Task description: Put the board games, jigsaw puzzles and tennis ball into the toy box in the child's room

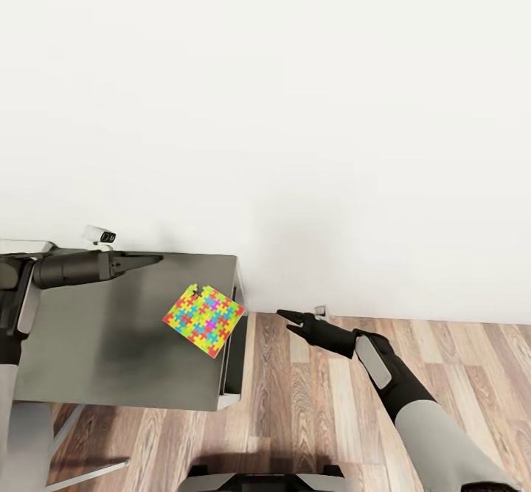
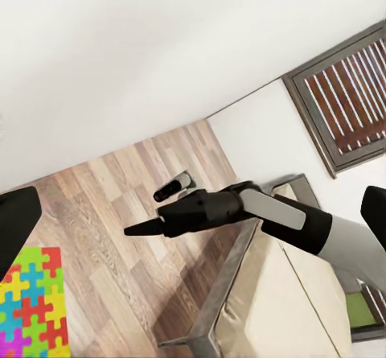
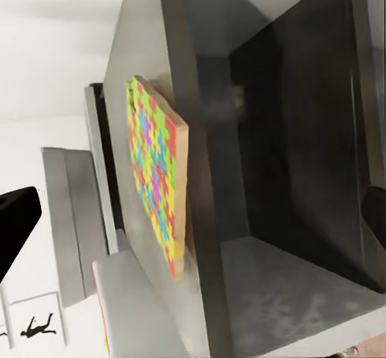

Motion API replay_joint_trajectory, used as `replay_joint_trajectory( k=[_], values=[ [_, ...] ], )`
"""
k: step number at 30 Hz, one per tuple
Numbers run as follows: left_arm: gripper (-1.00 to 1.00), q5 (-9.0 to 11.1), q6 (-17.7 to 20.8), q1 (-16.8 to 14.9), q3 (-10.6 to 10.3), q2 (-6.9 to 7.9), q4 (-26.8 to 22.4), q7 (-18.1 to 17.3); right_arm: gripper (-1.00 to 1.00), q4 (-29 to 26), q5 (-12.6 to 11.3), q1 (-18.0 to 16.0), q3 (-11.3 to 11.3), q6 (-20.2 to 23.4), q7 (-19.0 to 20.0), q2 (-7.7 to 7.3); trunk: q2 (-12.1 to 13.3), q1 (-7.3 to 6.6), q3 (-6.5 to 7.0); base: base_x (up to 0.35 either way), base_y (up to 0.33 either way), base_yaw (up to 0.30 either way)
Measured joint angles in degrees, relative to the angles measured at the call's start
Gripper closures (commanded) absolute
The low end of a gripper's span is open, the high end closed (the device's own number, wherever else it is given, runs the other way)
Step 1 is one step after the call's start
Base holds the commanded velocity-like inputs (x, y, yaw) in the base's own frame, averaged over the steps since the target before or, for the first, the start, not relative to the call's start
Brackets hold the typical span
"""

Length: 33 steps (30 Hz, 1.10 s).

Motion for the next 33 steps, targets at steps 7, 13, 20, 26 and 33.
replay_joint_trajectory(
  k=[7,13,20,26,33],
  values=[
    [-1.00,0.0,0.0,0.0,-0.1,-0.01,0.0,0.0,-1.00,3.0,0.0,-1.4,0.1,-0.2,-0.2,0.21,0.0,0.00,0.00,0.000,0.014,0.000],
    [-1.00,0.0,0.0,0.0,-0.1,-0.03,0.0,0.0,-1.00,3.2,0.0,-1.8,0.3,-0.1,-0.2,0.80,0.0,0.00,0.00,0.000,0.061,0.000],
    [-1.00,0.0,0.0,0.0,-0.1,-0.02,-0.1,0.0,-1.00,3.4,0.7,-2.8,4.0,-0.3,0.1,1.45,0.0,0.00,0.00,0.000,0.096,0.000],
    [-1.00,0.0,0.0,0.0,-0.1,-0.03,-0.1,0.0,-1.00,3.4,0.8,-3.0,4.6,-0.4,0.3,1.48,0.0,0.00,0.00,0.000,0.068,0.000],
    [-1.00,0.0,0.0,0.0,-0.1,-0.02,-0.1,0.0,-1.00,3.4,0.9,-3.0,4.7,-0.4,0.5,1.35,0.0,0.00,0.00,0.000,0.071,0.000]
  ],
)
